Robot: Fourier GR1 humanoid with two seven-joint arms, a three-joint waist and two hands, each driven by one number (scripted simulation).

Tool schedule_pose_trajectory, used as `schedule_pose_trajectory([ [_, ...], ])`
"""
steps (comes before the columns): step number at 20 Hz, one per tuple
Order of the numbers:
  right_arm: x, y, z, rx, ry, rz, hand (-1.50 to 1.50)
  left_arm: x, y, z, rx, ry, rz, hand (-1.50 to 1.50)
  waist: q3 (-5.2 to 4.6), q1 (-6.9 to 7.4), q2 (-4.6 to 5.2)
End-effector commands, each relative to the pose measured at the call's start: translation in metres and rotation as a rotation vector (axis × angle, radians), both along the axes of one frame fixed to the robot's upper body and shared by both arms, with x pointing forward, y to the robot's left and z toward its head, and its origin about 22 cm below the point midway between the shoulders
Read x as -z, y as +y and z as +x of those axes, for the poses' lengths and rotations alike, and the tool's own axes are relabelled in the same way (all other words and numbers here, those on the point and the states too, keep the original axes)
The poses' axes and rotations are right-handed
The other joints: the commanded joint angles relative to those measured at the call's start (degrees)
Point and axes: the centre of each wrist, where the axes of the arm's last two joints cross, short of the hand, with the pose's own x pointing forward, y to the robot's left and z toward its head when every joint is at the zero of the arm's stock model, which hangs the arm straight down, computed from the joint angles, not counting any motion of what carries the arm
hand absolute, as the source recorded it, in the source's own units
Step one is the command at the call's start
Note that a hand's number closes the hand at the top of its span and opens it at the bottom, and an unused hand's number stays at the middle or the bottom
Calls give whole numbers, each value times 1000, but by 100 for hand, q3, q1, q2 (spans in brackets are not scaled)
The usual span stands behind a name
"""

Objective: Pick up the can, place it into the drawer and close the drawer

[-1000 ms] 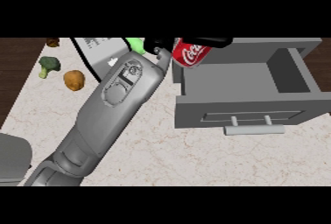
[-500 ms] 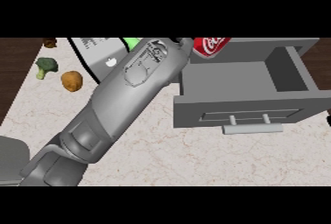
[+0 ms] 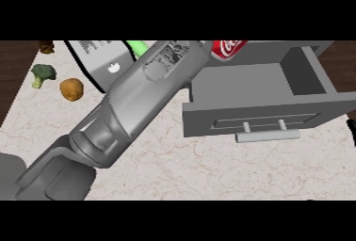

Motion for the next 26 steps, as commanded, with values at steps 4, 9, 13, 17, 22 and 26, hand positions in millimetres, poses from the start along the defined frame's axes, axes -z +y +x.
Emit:
schedule_pose_trajectory([
  [4, -1, 6, 5, -11, -6, -11, -150, 24, 5, 8, -38, -21, 51, 150, 2, -103, 39],
  [9, -2, 4, 17, 0, -11, -17, -150, 21, 3, 10, -55, -31, 76, 150, 6, -158, 70],
  [13, 4, 1, 13, -23, -18, -20, -150, 53, 14, 11, -88, -50, 104, 150, 6, -213, 76],
  [17, -17, 7, 18, -33, -24, -11, -150, 59, 9, 5, -81, -59, 138, 150, 2, -256, 57],
  [22, 1, 8, 20, -41, -22, -25, -150, 59, 11, 9, -116, -68, 165, -150, 8, -292, 89],
  [26, -8, 9, 15, -26, -32, -26, -150, 77, 19, 9, -152, -48, 145, -150, 2, -312, 90],
])
